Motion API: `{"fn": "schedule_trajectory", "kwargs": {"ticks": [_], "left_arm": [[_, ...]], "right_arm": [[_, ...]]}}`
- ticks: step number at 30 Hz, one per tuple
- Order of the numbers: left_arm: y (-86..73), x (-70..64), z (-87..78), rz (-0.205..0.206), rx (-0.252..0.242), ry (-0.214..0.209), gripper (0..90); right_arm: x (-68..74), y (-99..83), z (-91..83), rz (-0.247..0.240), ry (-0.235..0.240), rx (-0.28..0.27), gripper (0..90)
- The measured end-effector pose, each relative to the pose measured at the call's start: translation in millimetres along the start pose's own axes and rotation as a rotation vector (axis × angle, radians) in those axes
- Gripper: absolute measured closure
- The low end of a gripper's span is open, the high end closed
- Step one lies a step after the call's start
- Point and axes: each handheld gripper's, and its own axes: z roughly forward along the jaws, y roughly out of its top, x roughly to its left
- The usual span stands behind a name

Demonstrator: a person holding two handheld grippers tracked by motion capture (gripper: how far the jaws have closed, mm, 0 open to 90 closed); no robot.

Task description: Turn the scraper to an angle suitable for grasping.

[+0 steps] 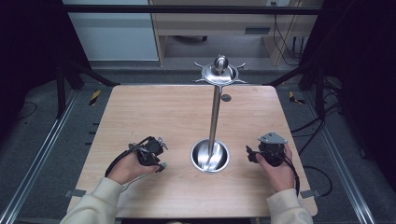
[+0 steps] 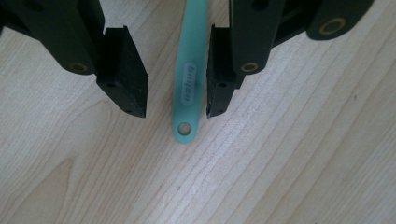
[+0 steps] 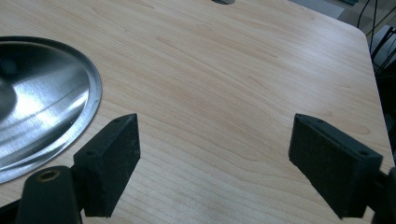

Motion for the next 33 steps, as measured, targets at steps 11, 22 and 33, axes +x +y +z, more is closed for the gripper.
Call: {"fn": "schedule_trajectory", "kwargs": {"ticks": [11,22,33], "left_arm": [[-1.5,3.9,4.1,0.01,0.025,-0.007,60.0],[2.7,3.9,10.6,0.016,0.057,0.009,69.1],[-1.1,6.0,8.7,0.011,0.017,0.013,74.1]], "right_arm": [[0.0,0.2,0.1,-0.004,0.002,0.001,16.8],[-0.1,0.1,-0.7,0.0,0.003,-0.002,16.9],[0.5,0.2,0.0,-0.01,0.003,0.0,17.2]]}}
